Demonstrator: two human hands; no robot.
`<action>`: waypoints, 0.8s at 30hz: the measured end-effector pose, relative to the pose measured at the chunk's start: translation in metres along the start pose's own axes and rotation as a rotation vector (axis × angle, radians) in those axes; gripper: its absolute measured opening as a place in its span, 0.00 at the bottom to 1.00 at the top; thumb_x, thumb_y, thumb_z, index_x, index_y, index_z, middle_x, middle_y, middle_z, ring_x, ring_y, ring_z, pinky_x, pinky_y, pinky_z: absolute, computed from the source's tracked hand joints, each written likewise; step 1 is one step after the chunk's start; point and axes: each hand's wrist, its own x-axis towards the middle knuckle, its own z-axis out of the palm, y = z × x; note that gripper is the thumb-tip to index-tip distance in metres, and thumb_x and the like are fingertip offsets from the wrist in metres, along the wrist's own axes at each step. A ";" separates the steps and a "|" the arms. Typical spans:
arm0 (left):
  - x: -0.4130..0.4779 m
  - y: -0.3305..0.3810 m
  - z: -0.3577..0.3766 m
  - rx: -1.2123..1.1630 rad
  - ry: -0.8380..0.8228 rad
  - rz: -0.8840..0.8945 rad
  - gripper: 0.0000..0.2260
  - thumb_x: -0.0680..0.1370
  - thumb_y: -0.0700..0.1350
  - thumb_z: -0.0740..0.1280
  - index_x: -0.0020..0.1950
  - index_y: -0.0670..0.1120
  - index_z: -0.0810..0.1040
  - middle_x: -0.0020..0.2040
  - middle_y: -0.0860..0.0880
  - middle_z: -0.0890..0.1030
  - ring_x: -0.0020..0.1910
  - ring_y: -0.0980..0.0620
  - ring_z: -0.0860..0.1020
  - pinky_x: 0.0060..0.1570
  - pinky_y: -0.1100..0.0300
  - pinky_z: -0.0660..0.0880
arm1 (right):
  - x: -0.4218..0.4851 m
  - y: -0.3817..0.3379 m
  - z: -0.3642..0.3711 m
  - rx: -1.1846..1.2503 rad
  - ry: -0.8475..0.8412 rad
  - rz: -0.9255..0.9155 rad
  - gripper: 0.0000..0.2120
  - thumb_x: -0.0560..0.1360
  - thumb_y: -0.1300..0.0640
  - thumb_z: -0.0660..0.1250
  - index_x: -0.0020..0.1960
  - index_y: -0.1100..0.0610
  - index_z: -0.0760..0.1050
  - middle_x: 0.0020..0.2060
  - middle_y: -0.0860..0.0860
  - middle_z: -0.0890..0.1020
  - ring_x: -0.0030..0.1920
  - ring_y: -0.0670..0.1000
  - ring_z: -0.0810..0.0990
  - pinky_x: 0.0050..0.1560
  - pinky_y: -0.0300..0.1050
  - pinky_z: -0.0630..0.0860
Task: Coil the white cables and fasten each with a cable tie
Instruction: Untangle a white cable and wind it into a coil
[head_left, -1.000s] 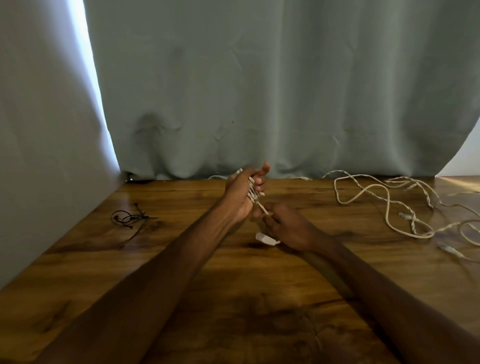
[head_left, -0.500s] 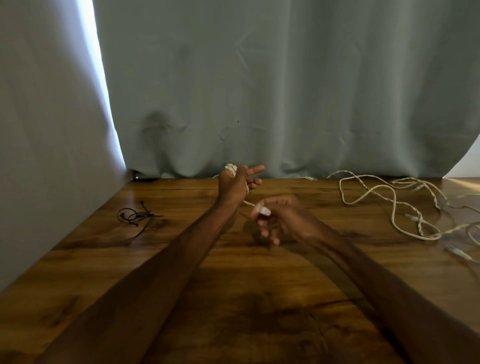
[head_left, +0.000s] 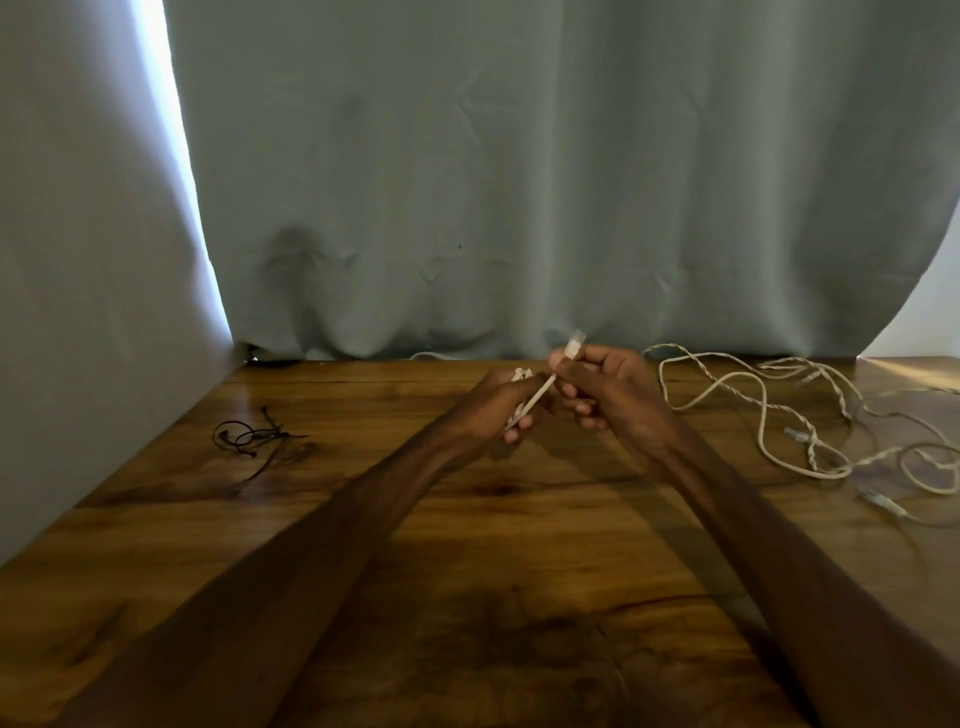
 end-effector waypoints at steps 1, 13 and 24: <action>0.001 0.003 0.002 -0.057 -0.048 -0.040 0.26 0.83 0.62 0.57 0.43 0.44 0.83 0.24 0.50 0.69 0.18 0.56 0.63 0.24 0.61 0.58 | 0.001 0.002 -0.003 -0.016 0.033 -0.006 0.06 0.81 0.60 0.68 0.50 0.63 0.81 0.29 0.51 0.75 0.24 0.45 0.69 0.21 0.35 0.62; -0.003 0.018 0.024 -0.318 -0.352 -0.273 0.30 0.82 0.70 0.45 0.32 0.48 0.62 0.19 0.54 0.60 0.15 0.56 0.61 0.20 0.70 0.60 | 0.003 0.023 0.008 -0.160 0.179 -0.073 0.09 0.83 0.58 0.60 0.57 0.57 0.78 0.46 0.52 0.85 0.47 0.47 0.84 0.48 0.41 0.79; -0.004 0.026 0.037 -0.422 -0.197 -0.249 0.35 0.85 0.62 0.51 0.22 0.48 0.73 0.18 0.54 0.63 0.17 0.53 0.69 0.20 0.63 0.68 | 0.002 0.034 0.022 -0.332 0.480 -0.257 0.24 0.85 0.56 0.57 0.32 0.59 0.77 0.26 0.54 0.80 0.27 0.52 0.80 0.28 0.47 0.73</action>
